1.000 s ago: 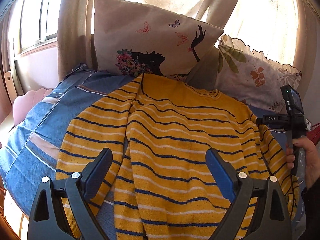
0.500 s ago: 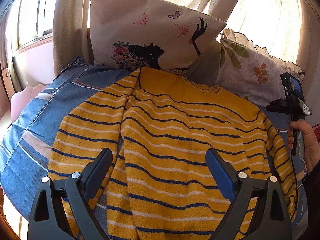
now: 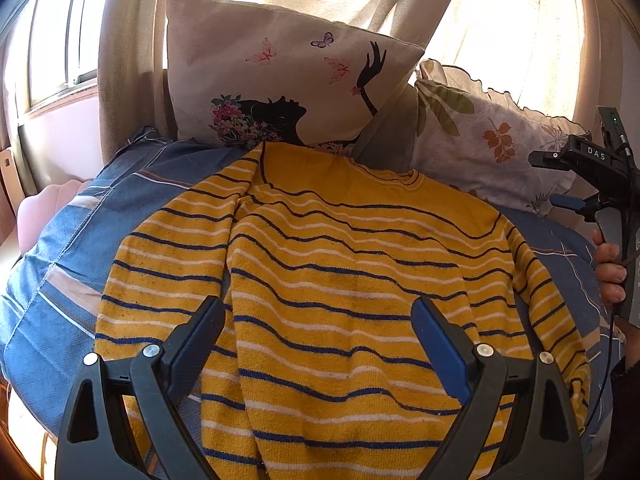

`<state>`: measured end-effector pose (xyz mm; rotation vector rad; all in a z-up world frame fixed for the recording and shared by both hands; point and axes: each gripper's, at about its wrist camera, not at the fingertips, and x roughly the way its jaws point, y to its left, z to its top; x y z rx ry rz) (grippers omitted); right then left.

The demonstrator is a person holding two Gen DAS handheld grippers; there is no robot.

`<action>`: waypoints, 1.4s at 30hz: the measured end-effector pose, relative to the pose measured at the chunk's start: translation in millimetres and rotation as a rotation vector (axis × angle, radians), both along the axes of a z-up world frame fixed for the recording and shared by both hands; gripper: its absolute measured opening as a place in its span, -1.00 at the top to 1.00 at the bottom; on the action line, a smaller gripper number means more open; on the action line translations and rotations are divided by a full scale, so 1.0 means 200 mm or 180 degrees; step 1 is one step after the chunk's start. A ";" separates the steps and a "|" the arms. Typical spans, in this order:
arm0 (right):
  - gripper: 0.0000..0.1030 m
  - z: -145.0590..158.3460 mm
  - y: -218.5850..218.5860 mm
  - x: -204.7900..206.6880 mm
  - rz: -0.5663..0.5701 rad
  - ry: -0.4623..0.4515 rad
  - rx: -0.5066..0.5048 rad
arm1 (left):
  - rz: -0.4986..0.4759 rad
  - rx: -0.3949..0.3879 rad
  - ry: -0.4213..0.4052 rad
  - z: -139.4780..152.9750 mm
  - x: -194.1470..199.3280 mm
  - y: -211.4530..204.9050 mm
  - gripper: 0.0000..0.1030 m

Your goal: Fold small clothes

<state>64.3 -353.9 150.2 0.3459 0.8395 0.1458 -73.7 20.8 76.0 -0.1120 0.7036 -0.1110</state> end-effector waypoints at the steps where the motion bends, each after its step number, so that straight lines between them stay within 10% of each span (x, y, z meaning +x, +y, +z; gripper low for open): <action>1: -1.00 0.02 0.02 -0.01 0.0084 0.0033 0.0062 | -0.0004 0.0001 -0.0005 0.00 -0.01 0.00 -0.82; 13: -1.00 0.05 0.19 -0.30 -0.0014 -0.0757 0.0502 | -0.0057 -0.0005 0.0007 0.01 -0.05 -0.04 -0.82; 19: -1.00 -0.05 0.13 -0.21 0.0039 -0.0257 0.0789 | -0.0051 -0.0031 0.0020 0.00 -0.05 -0.04 -0.82; 25: -1.00 -0.09 0.11 -0.30 0.0350 -0.0681 0.1726 | -0.0053 -0.0050 0.0058 -0.01 -0.04 -0.05 -0.82; 33: -1.00 -0.02 0.40 -0.45 0.1134 -0.0942 0.0860 | -0.0122 -0.0060 0.0068 -0.02 -0.04 -0.08 -0.82; 39: -1.00 -0.23 0.35 -0.49 0.0989 -0.0561 0.1181 | -0.0105 0.0030 0.0084 -0.03 -0.04 -0.08 -0.82; 42: -1.00 -0.21 0.27 -0.54 0.0600 -0.0553 0.0858 | -0.0083 0.0081 0.0102 -0.05 -0.04 -0.08 -0.82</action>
